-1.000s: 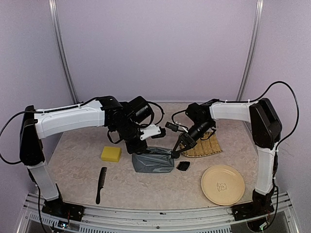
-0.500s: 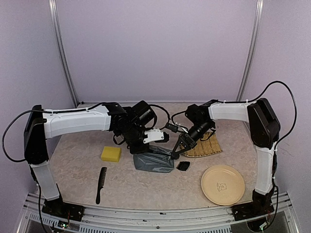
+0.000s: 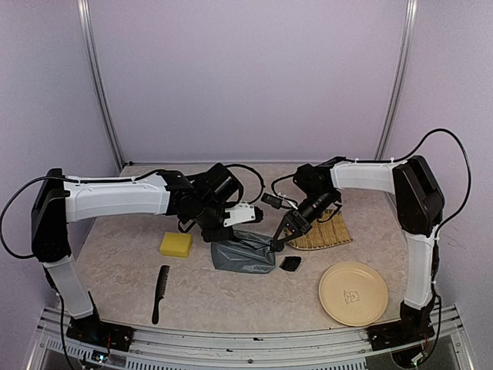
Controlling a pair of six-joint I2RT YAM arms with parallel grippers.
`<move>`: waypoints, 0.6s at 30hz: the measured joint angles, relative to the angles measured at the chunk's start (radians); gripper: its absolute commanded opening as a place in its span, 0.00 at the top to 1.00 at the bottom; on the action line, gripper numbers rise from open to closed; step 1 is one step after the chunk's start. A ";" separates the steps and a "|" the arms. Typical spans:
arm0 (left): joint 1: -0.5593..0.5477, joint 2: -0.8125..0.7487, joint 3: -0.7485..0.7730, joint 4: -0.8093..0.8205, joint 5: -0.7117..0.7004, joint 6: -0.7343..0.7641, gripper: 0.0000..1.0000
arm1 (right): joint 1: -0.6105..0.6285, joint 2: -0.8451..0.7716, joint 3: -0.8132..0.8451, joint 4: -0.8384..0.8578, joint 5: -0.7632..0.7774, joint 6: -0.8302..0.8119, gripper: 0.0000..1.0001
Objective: Sort the hair-cutting tools
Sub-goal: Place the thinning scissors in the kit bag, then adjust the thinning scissors in the kit bag.
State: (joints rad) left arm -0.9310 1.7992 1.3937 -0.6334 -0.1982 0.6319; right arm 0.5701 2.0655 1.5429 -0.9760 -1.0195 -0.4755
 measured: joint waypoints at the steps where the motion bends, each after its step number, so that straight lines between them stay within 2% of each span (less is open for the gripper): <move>1: 0.000 -0.014 0.000 0.001 0.000 -0.005 0.53 | 0.000 0.000 0.000 0.000 -0.001 0.000 0.97; 3: -0.002 -0.050 0.000 0.002 0.005 -0.019 0.49 | 0.000 0.000 0.000 0.000 -0.001 -0.002 0.97; 7: -0.006 -0.158 -0.015 0.014 0.021 -0.068 0.49 | 0.000 0.000 0.000 -0.001 -0.001 -0.003 0.97; 11: 0.029 -0.250 -0.024 0.039 0.006 -0.220 0.51 | -0.003 0.000 0.000 -0.001 0.000 -0.004 0.93; 12: 0.062 -0.255 -0.012 0.036 0.011 -0.288 0.51 | -0.003 0.000 0.000 -0.001 0.002 -0.004 0.90; 15: 0.193 -0.251 0.001 0.043 0.051 -0.481 0.50 | -0.003 0.000 0.001 -0.003 0.019 -0.008 0.76; 18: 0.275 -0.258 -0.068 0.082 0.097 -0.657 0.50 | -0.003 -0.003 0.015 -0.004 0.073 -0.017 0.66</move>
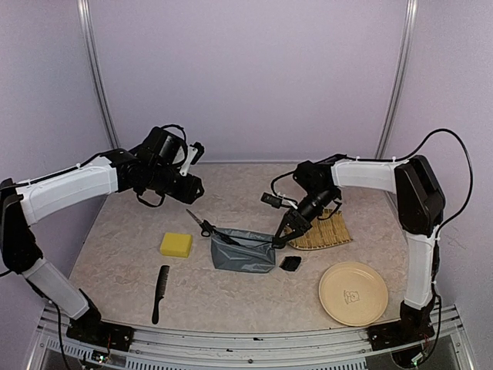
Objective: Sort the hair-cutting tools
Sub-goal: Adjust the thinning scissors in the kit bag.
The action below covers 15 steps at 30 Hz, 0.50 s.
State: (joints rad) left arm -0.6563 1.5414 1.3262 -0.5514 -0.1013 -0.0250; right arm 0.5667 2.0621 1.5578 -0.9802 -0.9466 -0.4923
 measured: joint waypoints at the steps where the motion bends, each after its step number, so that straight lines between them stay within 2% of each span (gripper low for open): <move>1: 0.002 -0.001 -0.032 0.013 0.023 -0.047 0.50 | 0.000 -0.006 0.005 0.004 0.026 -0.001 0.63; 7: 0.009 -0.013 -0.198 0.094 0.182 -0.261 0.50 | 0.001 -0.100 0.064 0.024 0.192 -0.015 0.59; 12: 0.061 -0.029 -0.245 0.160 0.259 -0.339 0.51 | 0.023 -0.137 0.132 0.088 0.275 -0.010 0.58; 15: 0.078 -0.029 -0.255 0.193 0.307 -0.363 0.54 | 0.079 -0.134 0.145 0.129 0.313 -0.002 0.55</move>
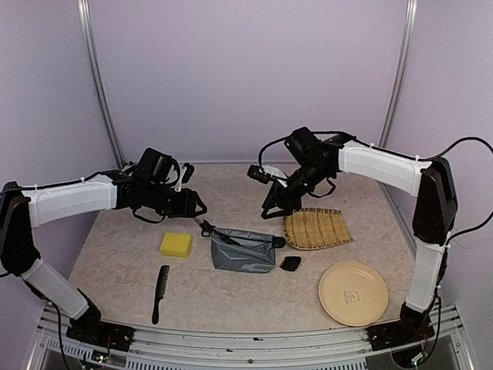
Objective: Sort the hair-cutting tools
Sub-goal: Adjust the thinning scissors in the kit bag.
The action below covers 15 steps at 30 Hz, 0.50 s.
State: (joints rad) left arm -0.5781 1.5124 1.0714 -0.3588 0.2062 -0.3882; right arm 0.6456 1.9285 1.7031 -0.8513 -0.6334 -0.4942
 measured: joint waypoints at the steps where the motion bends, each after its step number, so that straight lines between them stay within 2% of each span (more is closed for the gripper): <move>1: 0.000 0.000 -0.003 0.008 0.012 -0.006 0.55 | 0.026 0.005 0.003 0.012 0.014 0.002 0.53; 9: 0.009 0.014 -0.044 0.055 0.071 -0.032 0.62 | 0.206 0.117 0.042 0.084 0.121 0.013 0.52; 15: 0.012 0.037 -0.074 0.082 0.107 -0.054 0.70 | 0.248 0.187 0.072 0.111 0.188 0.018 0.55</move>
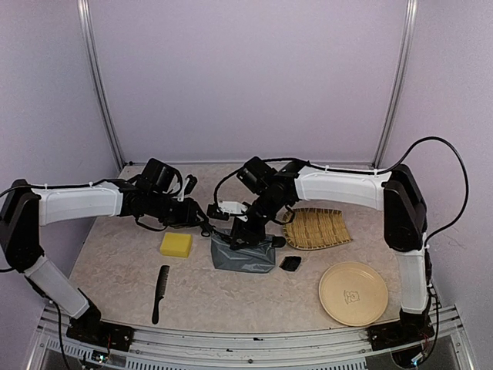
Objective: Sort the hair-cutting tools
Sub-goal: Adjust the thinning scissors in the kit bag.
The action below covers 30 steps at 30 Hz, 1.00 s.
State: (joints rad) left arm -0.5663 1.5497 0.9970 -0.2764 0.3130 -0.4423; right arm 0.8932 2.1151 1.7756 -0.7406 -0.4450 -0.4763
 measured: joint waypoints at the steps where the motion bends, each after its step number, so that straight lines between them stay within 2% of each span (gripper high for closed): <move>1: 0.000 0.002 -0.002 0.001 0.005 -0.003 0.71 | 0.001 0.005 0.000 0.005 0.006 0.002 0.56; 6: 0.000 0.004 -0.007 0.017 0.026 -0.004 0.72 | 0.002 0.021 0.005 0.014 0.022 0.011 0.59; 16: 0.000 0.032 -0.007 0.031 0.063 -0.002 0.84 | 0.002 0.035 0.051 0.026 0.010 0.046 0.59; 27: 0.000 0.035 -0.007 0.032 0.080 -0.002 0.88 | 0.003 0.068 0.079 0.031 0.005 0.072 0.64; 30: 0.000 0.035 -0.007 0.032 0.080 -0.002 0.89 | 0.003 0.068 0.079 0.031 0.012 0.073 0.69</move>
State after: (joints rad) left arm -0.5659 1.5848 0.9897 -0.2443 0.3931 -0.4442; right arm 0.8967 2.1826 1.8542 -0.7097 -0.4328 -0.4030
